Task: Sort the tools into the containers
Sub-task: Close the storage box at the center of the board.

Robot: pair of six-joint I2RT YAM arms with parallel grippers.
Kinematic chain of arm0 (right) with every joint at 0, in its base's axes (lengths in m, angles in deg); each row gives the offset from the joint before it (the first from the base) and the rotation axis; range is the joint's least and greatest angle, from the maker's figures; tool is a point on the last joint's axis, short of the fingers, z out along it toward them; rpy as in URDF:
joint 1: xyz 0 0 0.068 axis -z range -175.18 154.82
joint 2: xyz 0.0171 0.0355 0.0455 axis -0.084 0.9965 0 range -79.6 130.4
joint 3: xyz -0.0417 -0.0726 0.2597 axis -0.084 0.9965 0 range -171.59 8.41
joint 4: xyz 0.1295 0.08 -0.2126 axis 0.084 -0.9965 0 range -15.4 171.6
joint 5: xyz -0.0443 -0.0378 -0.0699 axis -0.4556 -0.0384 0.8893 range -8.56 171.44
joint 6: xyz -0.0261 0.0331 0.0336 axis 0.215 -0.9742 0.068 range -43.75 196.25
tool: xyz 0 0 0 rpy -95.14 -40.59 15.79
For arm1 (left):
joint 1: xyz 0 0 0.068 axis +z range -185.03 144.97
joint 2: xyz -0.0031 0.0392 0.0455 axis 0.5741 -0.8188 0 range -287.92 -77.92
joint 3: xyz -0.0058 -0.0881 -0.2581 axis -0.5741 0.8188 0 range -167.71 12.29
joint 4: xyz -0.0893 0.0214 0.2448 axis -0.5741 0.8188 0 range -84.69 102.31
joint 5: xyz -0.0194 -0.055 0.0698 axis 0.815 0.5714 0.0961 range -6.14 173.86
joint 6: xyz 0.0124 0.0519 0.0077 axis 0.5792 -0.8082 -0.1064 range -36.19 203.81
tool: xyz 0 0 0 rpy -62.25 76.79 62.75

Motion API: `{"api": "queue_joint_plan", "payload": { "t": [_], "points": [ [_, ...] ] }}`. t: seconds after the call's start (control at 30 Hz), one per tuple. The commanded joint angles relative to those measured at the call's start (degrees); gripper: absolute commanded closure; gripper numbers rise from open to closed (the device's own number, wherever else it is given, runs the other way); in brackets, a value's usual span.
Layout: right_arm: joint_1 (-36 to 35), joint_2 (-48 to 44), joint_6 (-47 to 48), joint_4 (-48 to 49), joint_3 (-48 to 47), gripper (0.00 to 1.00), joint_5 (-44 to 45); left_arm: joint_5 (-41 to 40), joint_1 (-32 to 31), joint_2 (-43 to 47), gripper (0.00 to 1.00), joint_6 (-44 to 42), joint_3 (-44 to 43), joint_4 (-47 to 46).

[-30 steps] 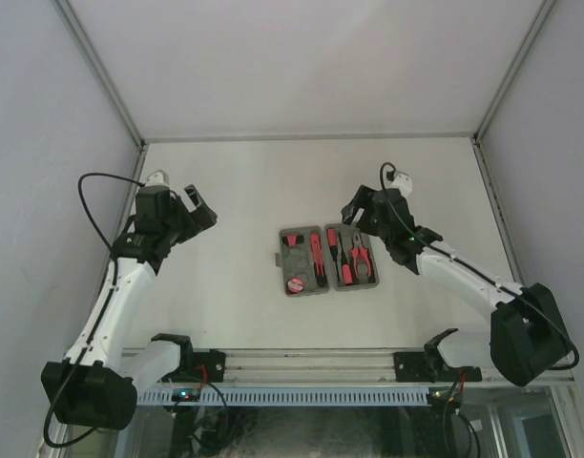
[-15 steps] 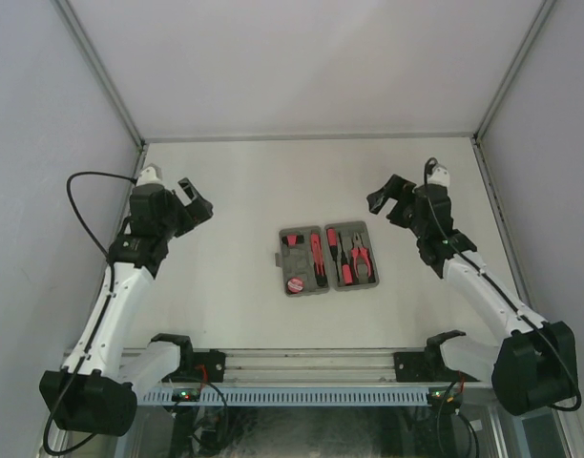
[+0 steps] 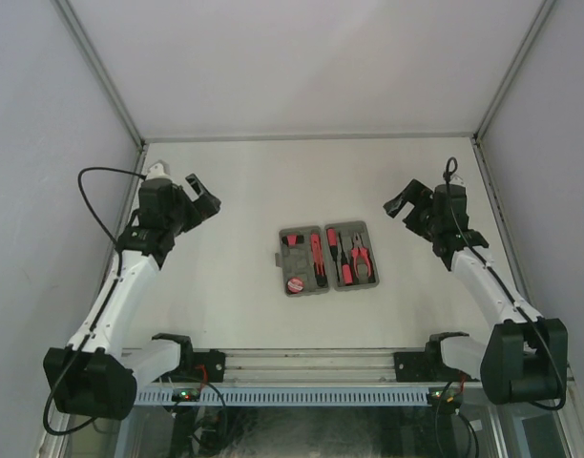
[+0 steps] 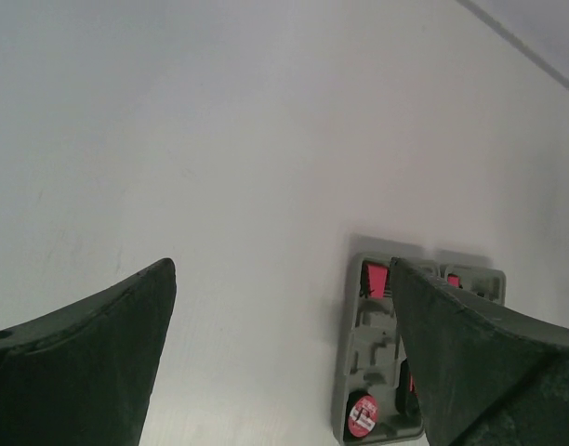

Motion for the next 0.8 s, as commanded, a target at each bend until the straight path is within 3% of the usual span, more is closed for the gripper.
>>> {"api": "queue_joint_plan", "payload": {
  "t": [0.0, 0.27, 0.4, 0.57, 0.77],
  "points": [
    [1.5, 1.5, 1.6, -1.7, -0.1, 0.0, -6.3, 1.2, -3.0, -3.6, 0.0, -0.5, -1.6, -0.9],
    [1.5, 6.3, 3.7, -2.2, -0.1, 0.05, -12.8, 8.7, -11.2, -11.8, 0.0, -1.4, 0.1, -6.4],
    [1.5, 7.0, 5.0, -3.0, -0.2, 0.07, -12.9, 12.8, -14.0, -15.3, 0.06, 0.4, 1.1, -11.7],
    [1.5, 7.8, 6.6, -3.8, -0.2, 0.08, -13.1, 13.3, -18.1, -19.0, 0.08, 1.2, 1.1, -14.4],
    [1.4, 8.4, 7.4, -4.0, -0.2, 0.09, -13.1, 14.3, -18.6, -22.0, 0.14, 2.9, 3.1, -17.0]
  ]
}}
